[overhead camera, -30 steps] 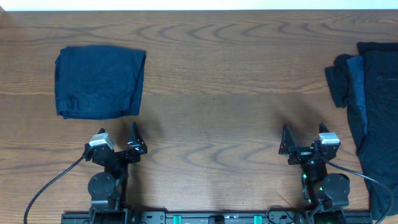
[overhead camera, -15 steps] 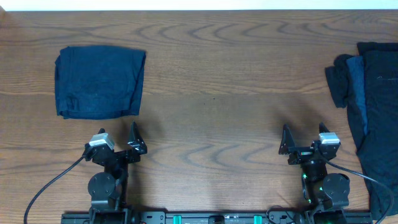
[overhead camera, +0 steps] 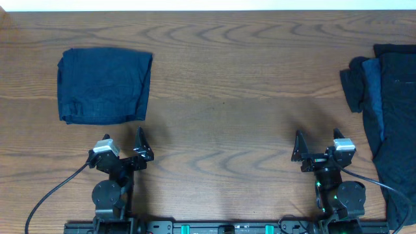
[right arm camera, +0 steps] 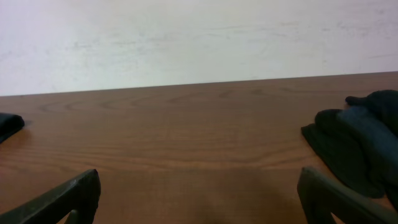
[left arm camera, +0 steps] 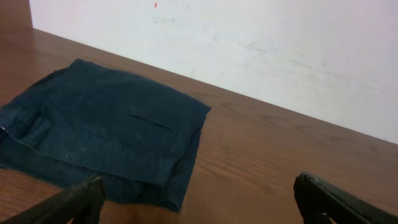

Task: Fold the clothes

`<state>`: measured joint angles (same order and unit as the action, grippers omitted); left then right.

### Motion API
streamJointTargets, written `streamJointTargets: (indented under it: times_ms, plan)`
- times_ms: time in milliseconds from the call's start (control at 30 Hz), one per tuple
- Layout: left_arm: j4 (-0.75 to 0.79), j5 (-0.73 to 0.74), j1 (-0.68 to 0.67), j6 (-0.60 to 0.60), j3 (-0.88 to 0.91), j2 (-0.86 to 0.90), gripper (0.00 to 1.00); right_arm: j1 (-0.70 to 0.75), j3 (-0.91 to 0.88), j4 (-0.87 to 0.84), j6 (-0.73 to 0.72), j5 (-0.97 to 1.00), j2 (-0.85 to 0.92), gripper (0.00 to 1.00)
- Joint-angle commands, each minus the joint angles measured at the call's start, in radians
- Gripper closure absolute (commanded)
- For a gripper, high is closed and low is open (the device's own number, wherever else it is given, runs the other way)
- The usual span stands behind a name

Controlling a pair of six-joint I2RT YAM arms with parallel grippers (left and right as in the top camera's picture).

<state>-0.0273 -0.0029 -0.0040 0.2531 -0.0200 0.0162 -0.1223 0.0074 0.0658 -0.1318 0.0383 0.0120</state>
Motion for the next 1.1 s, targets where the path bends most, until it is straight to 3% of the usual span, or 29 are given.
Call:
streamJointTargets:
  times_ms: [0, 1067]
  plan:
    - [-0.043, -0.017, -0.004, -0.021, 0.016, 0.002, 0.02, -0.007, -0.002, 0.002, 0.01, 0.01, -0.006, 0.01]
    - [-0.044, -0.017, -0.004, -0.021, 0.016, 0.028, 0.02, -0.007, -0.002, 0.002, 0.01, 0.01, -0.006, 0.01]
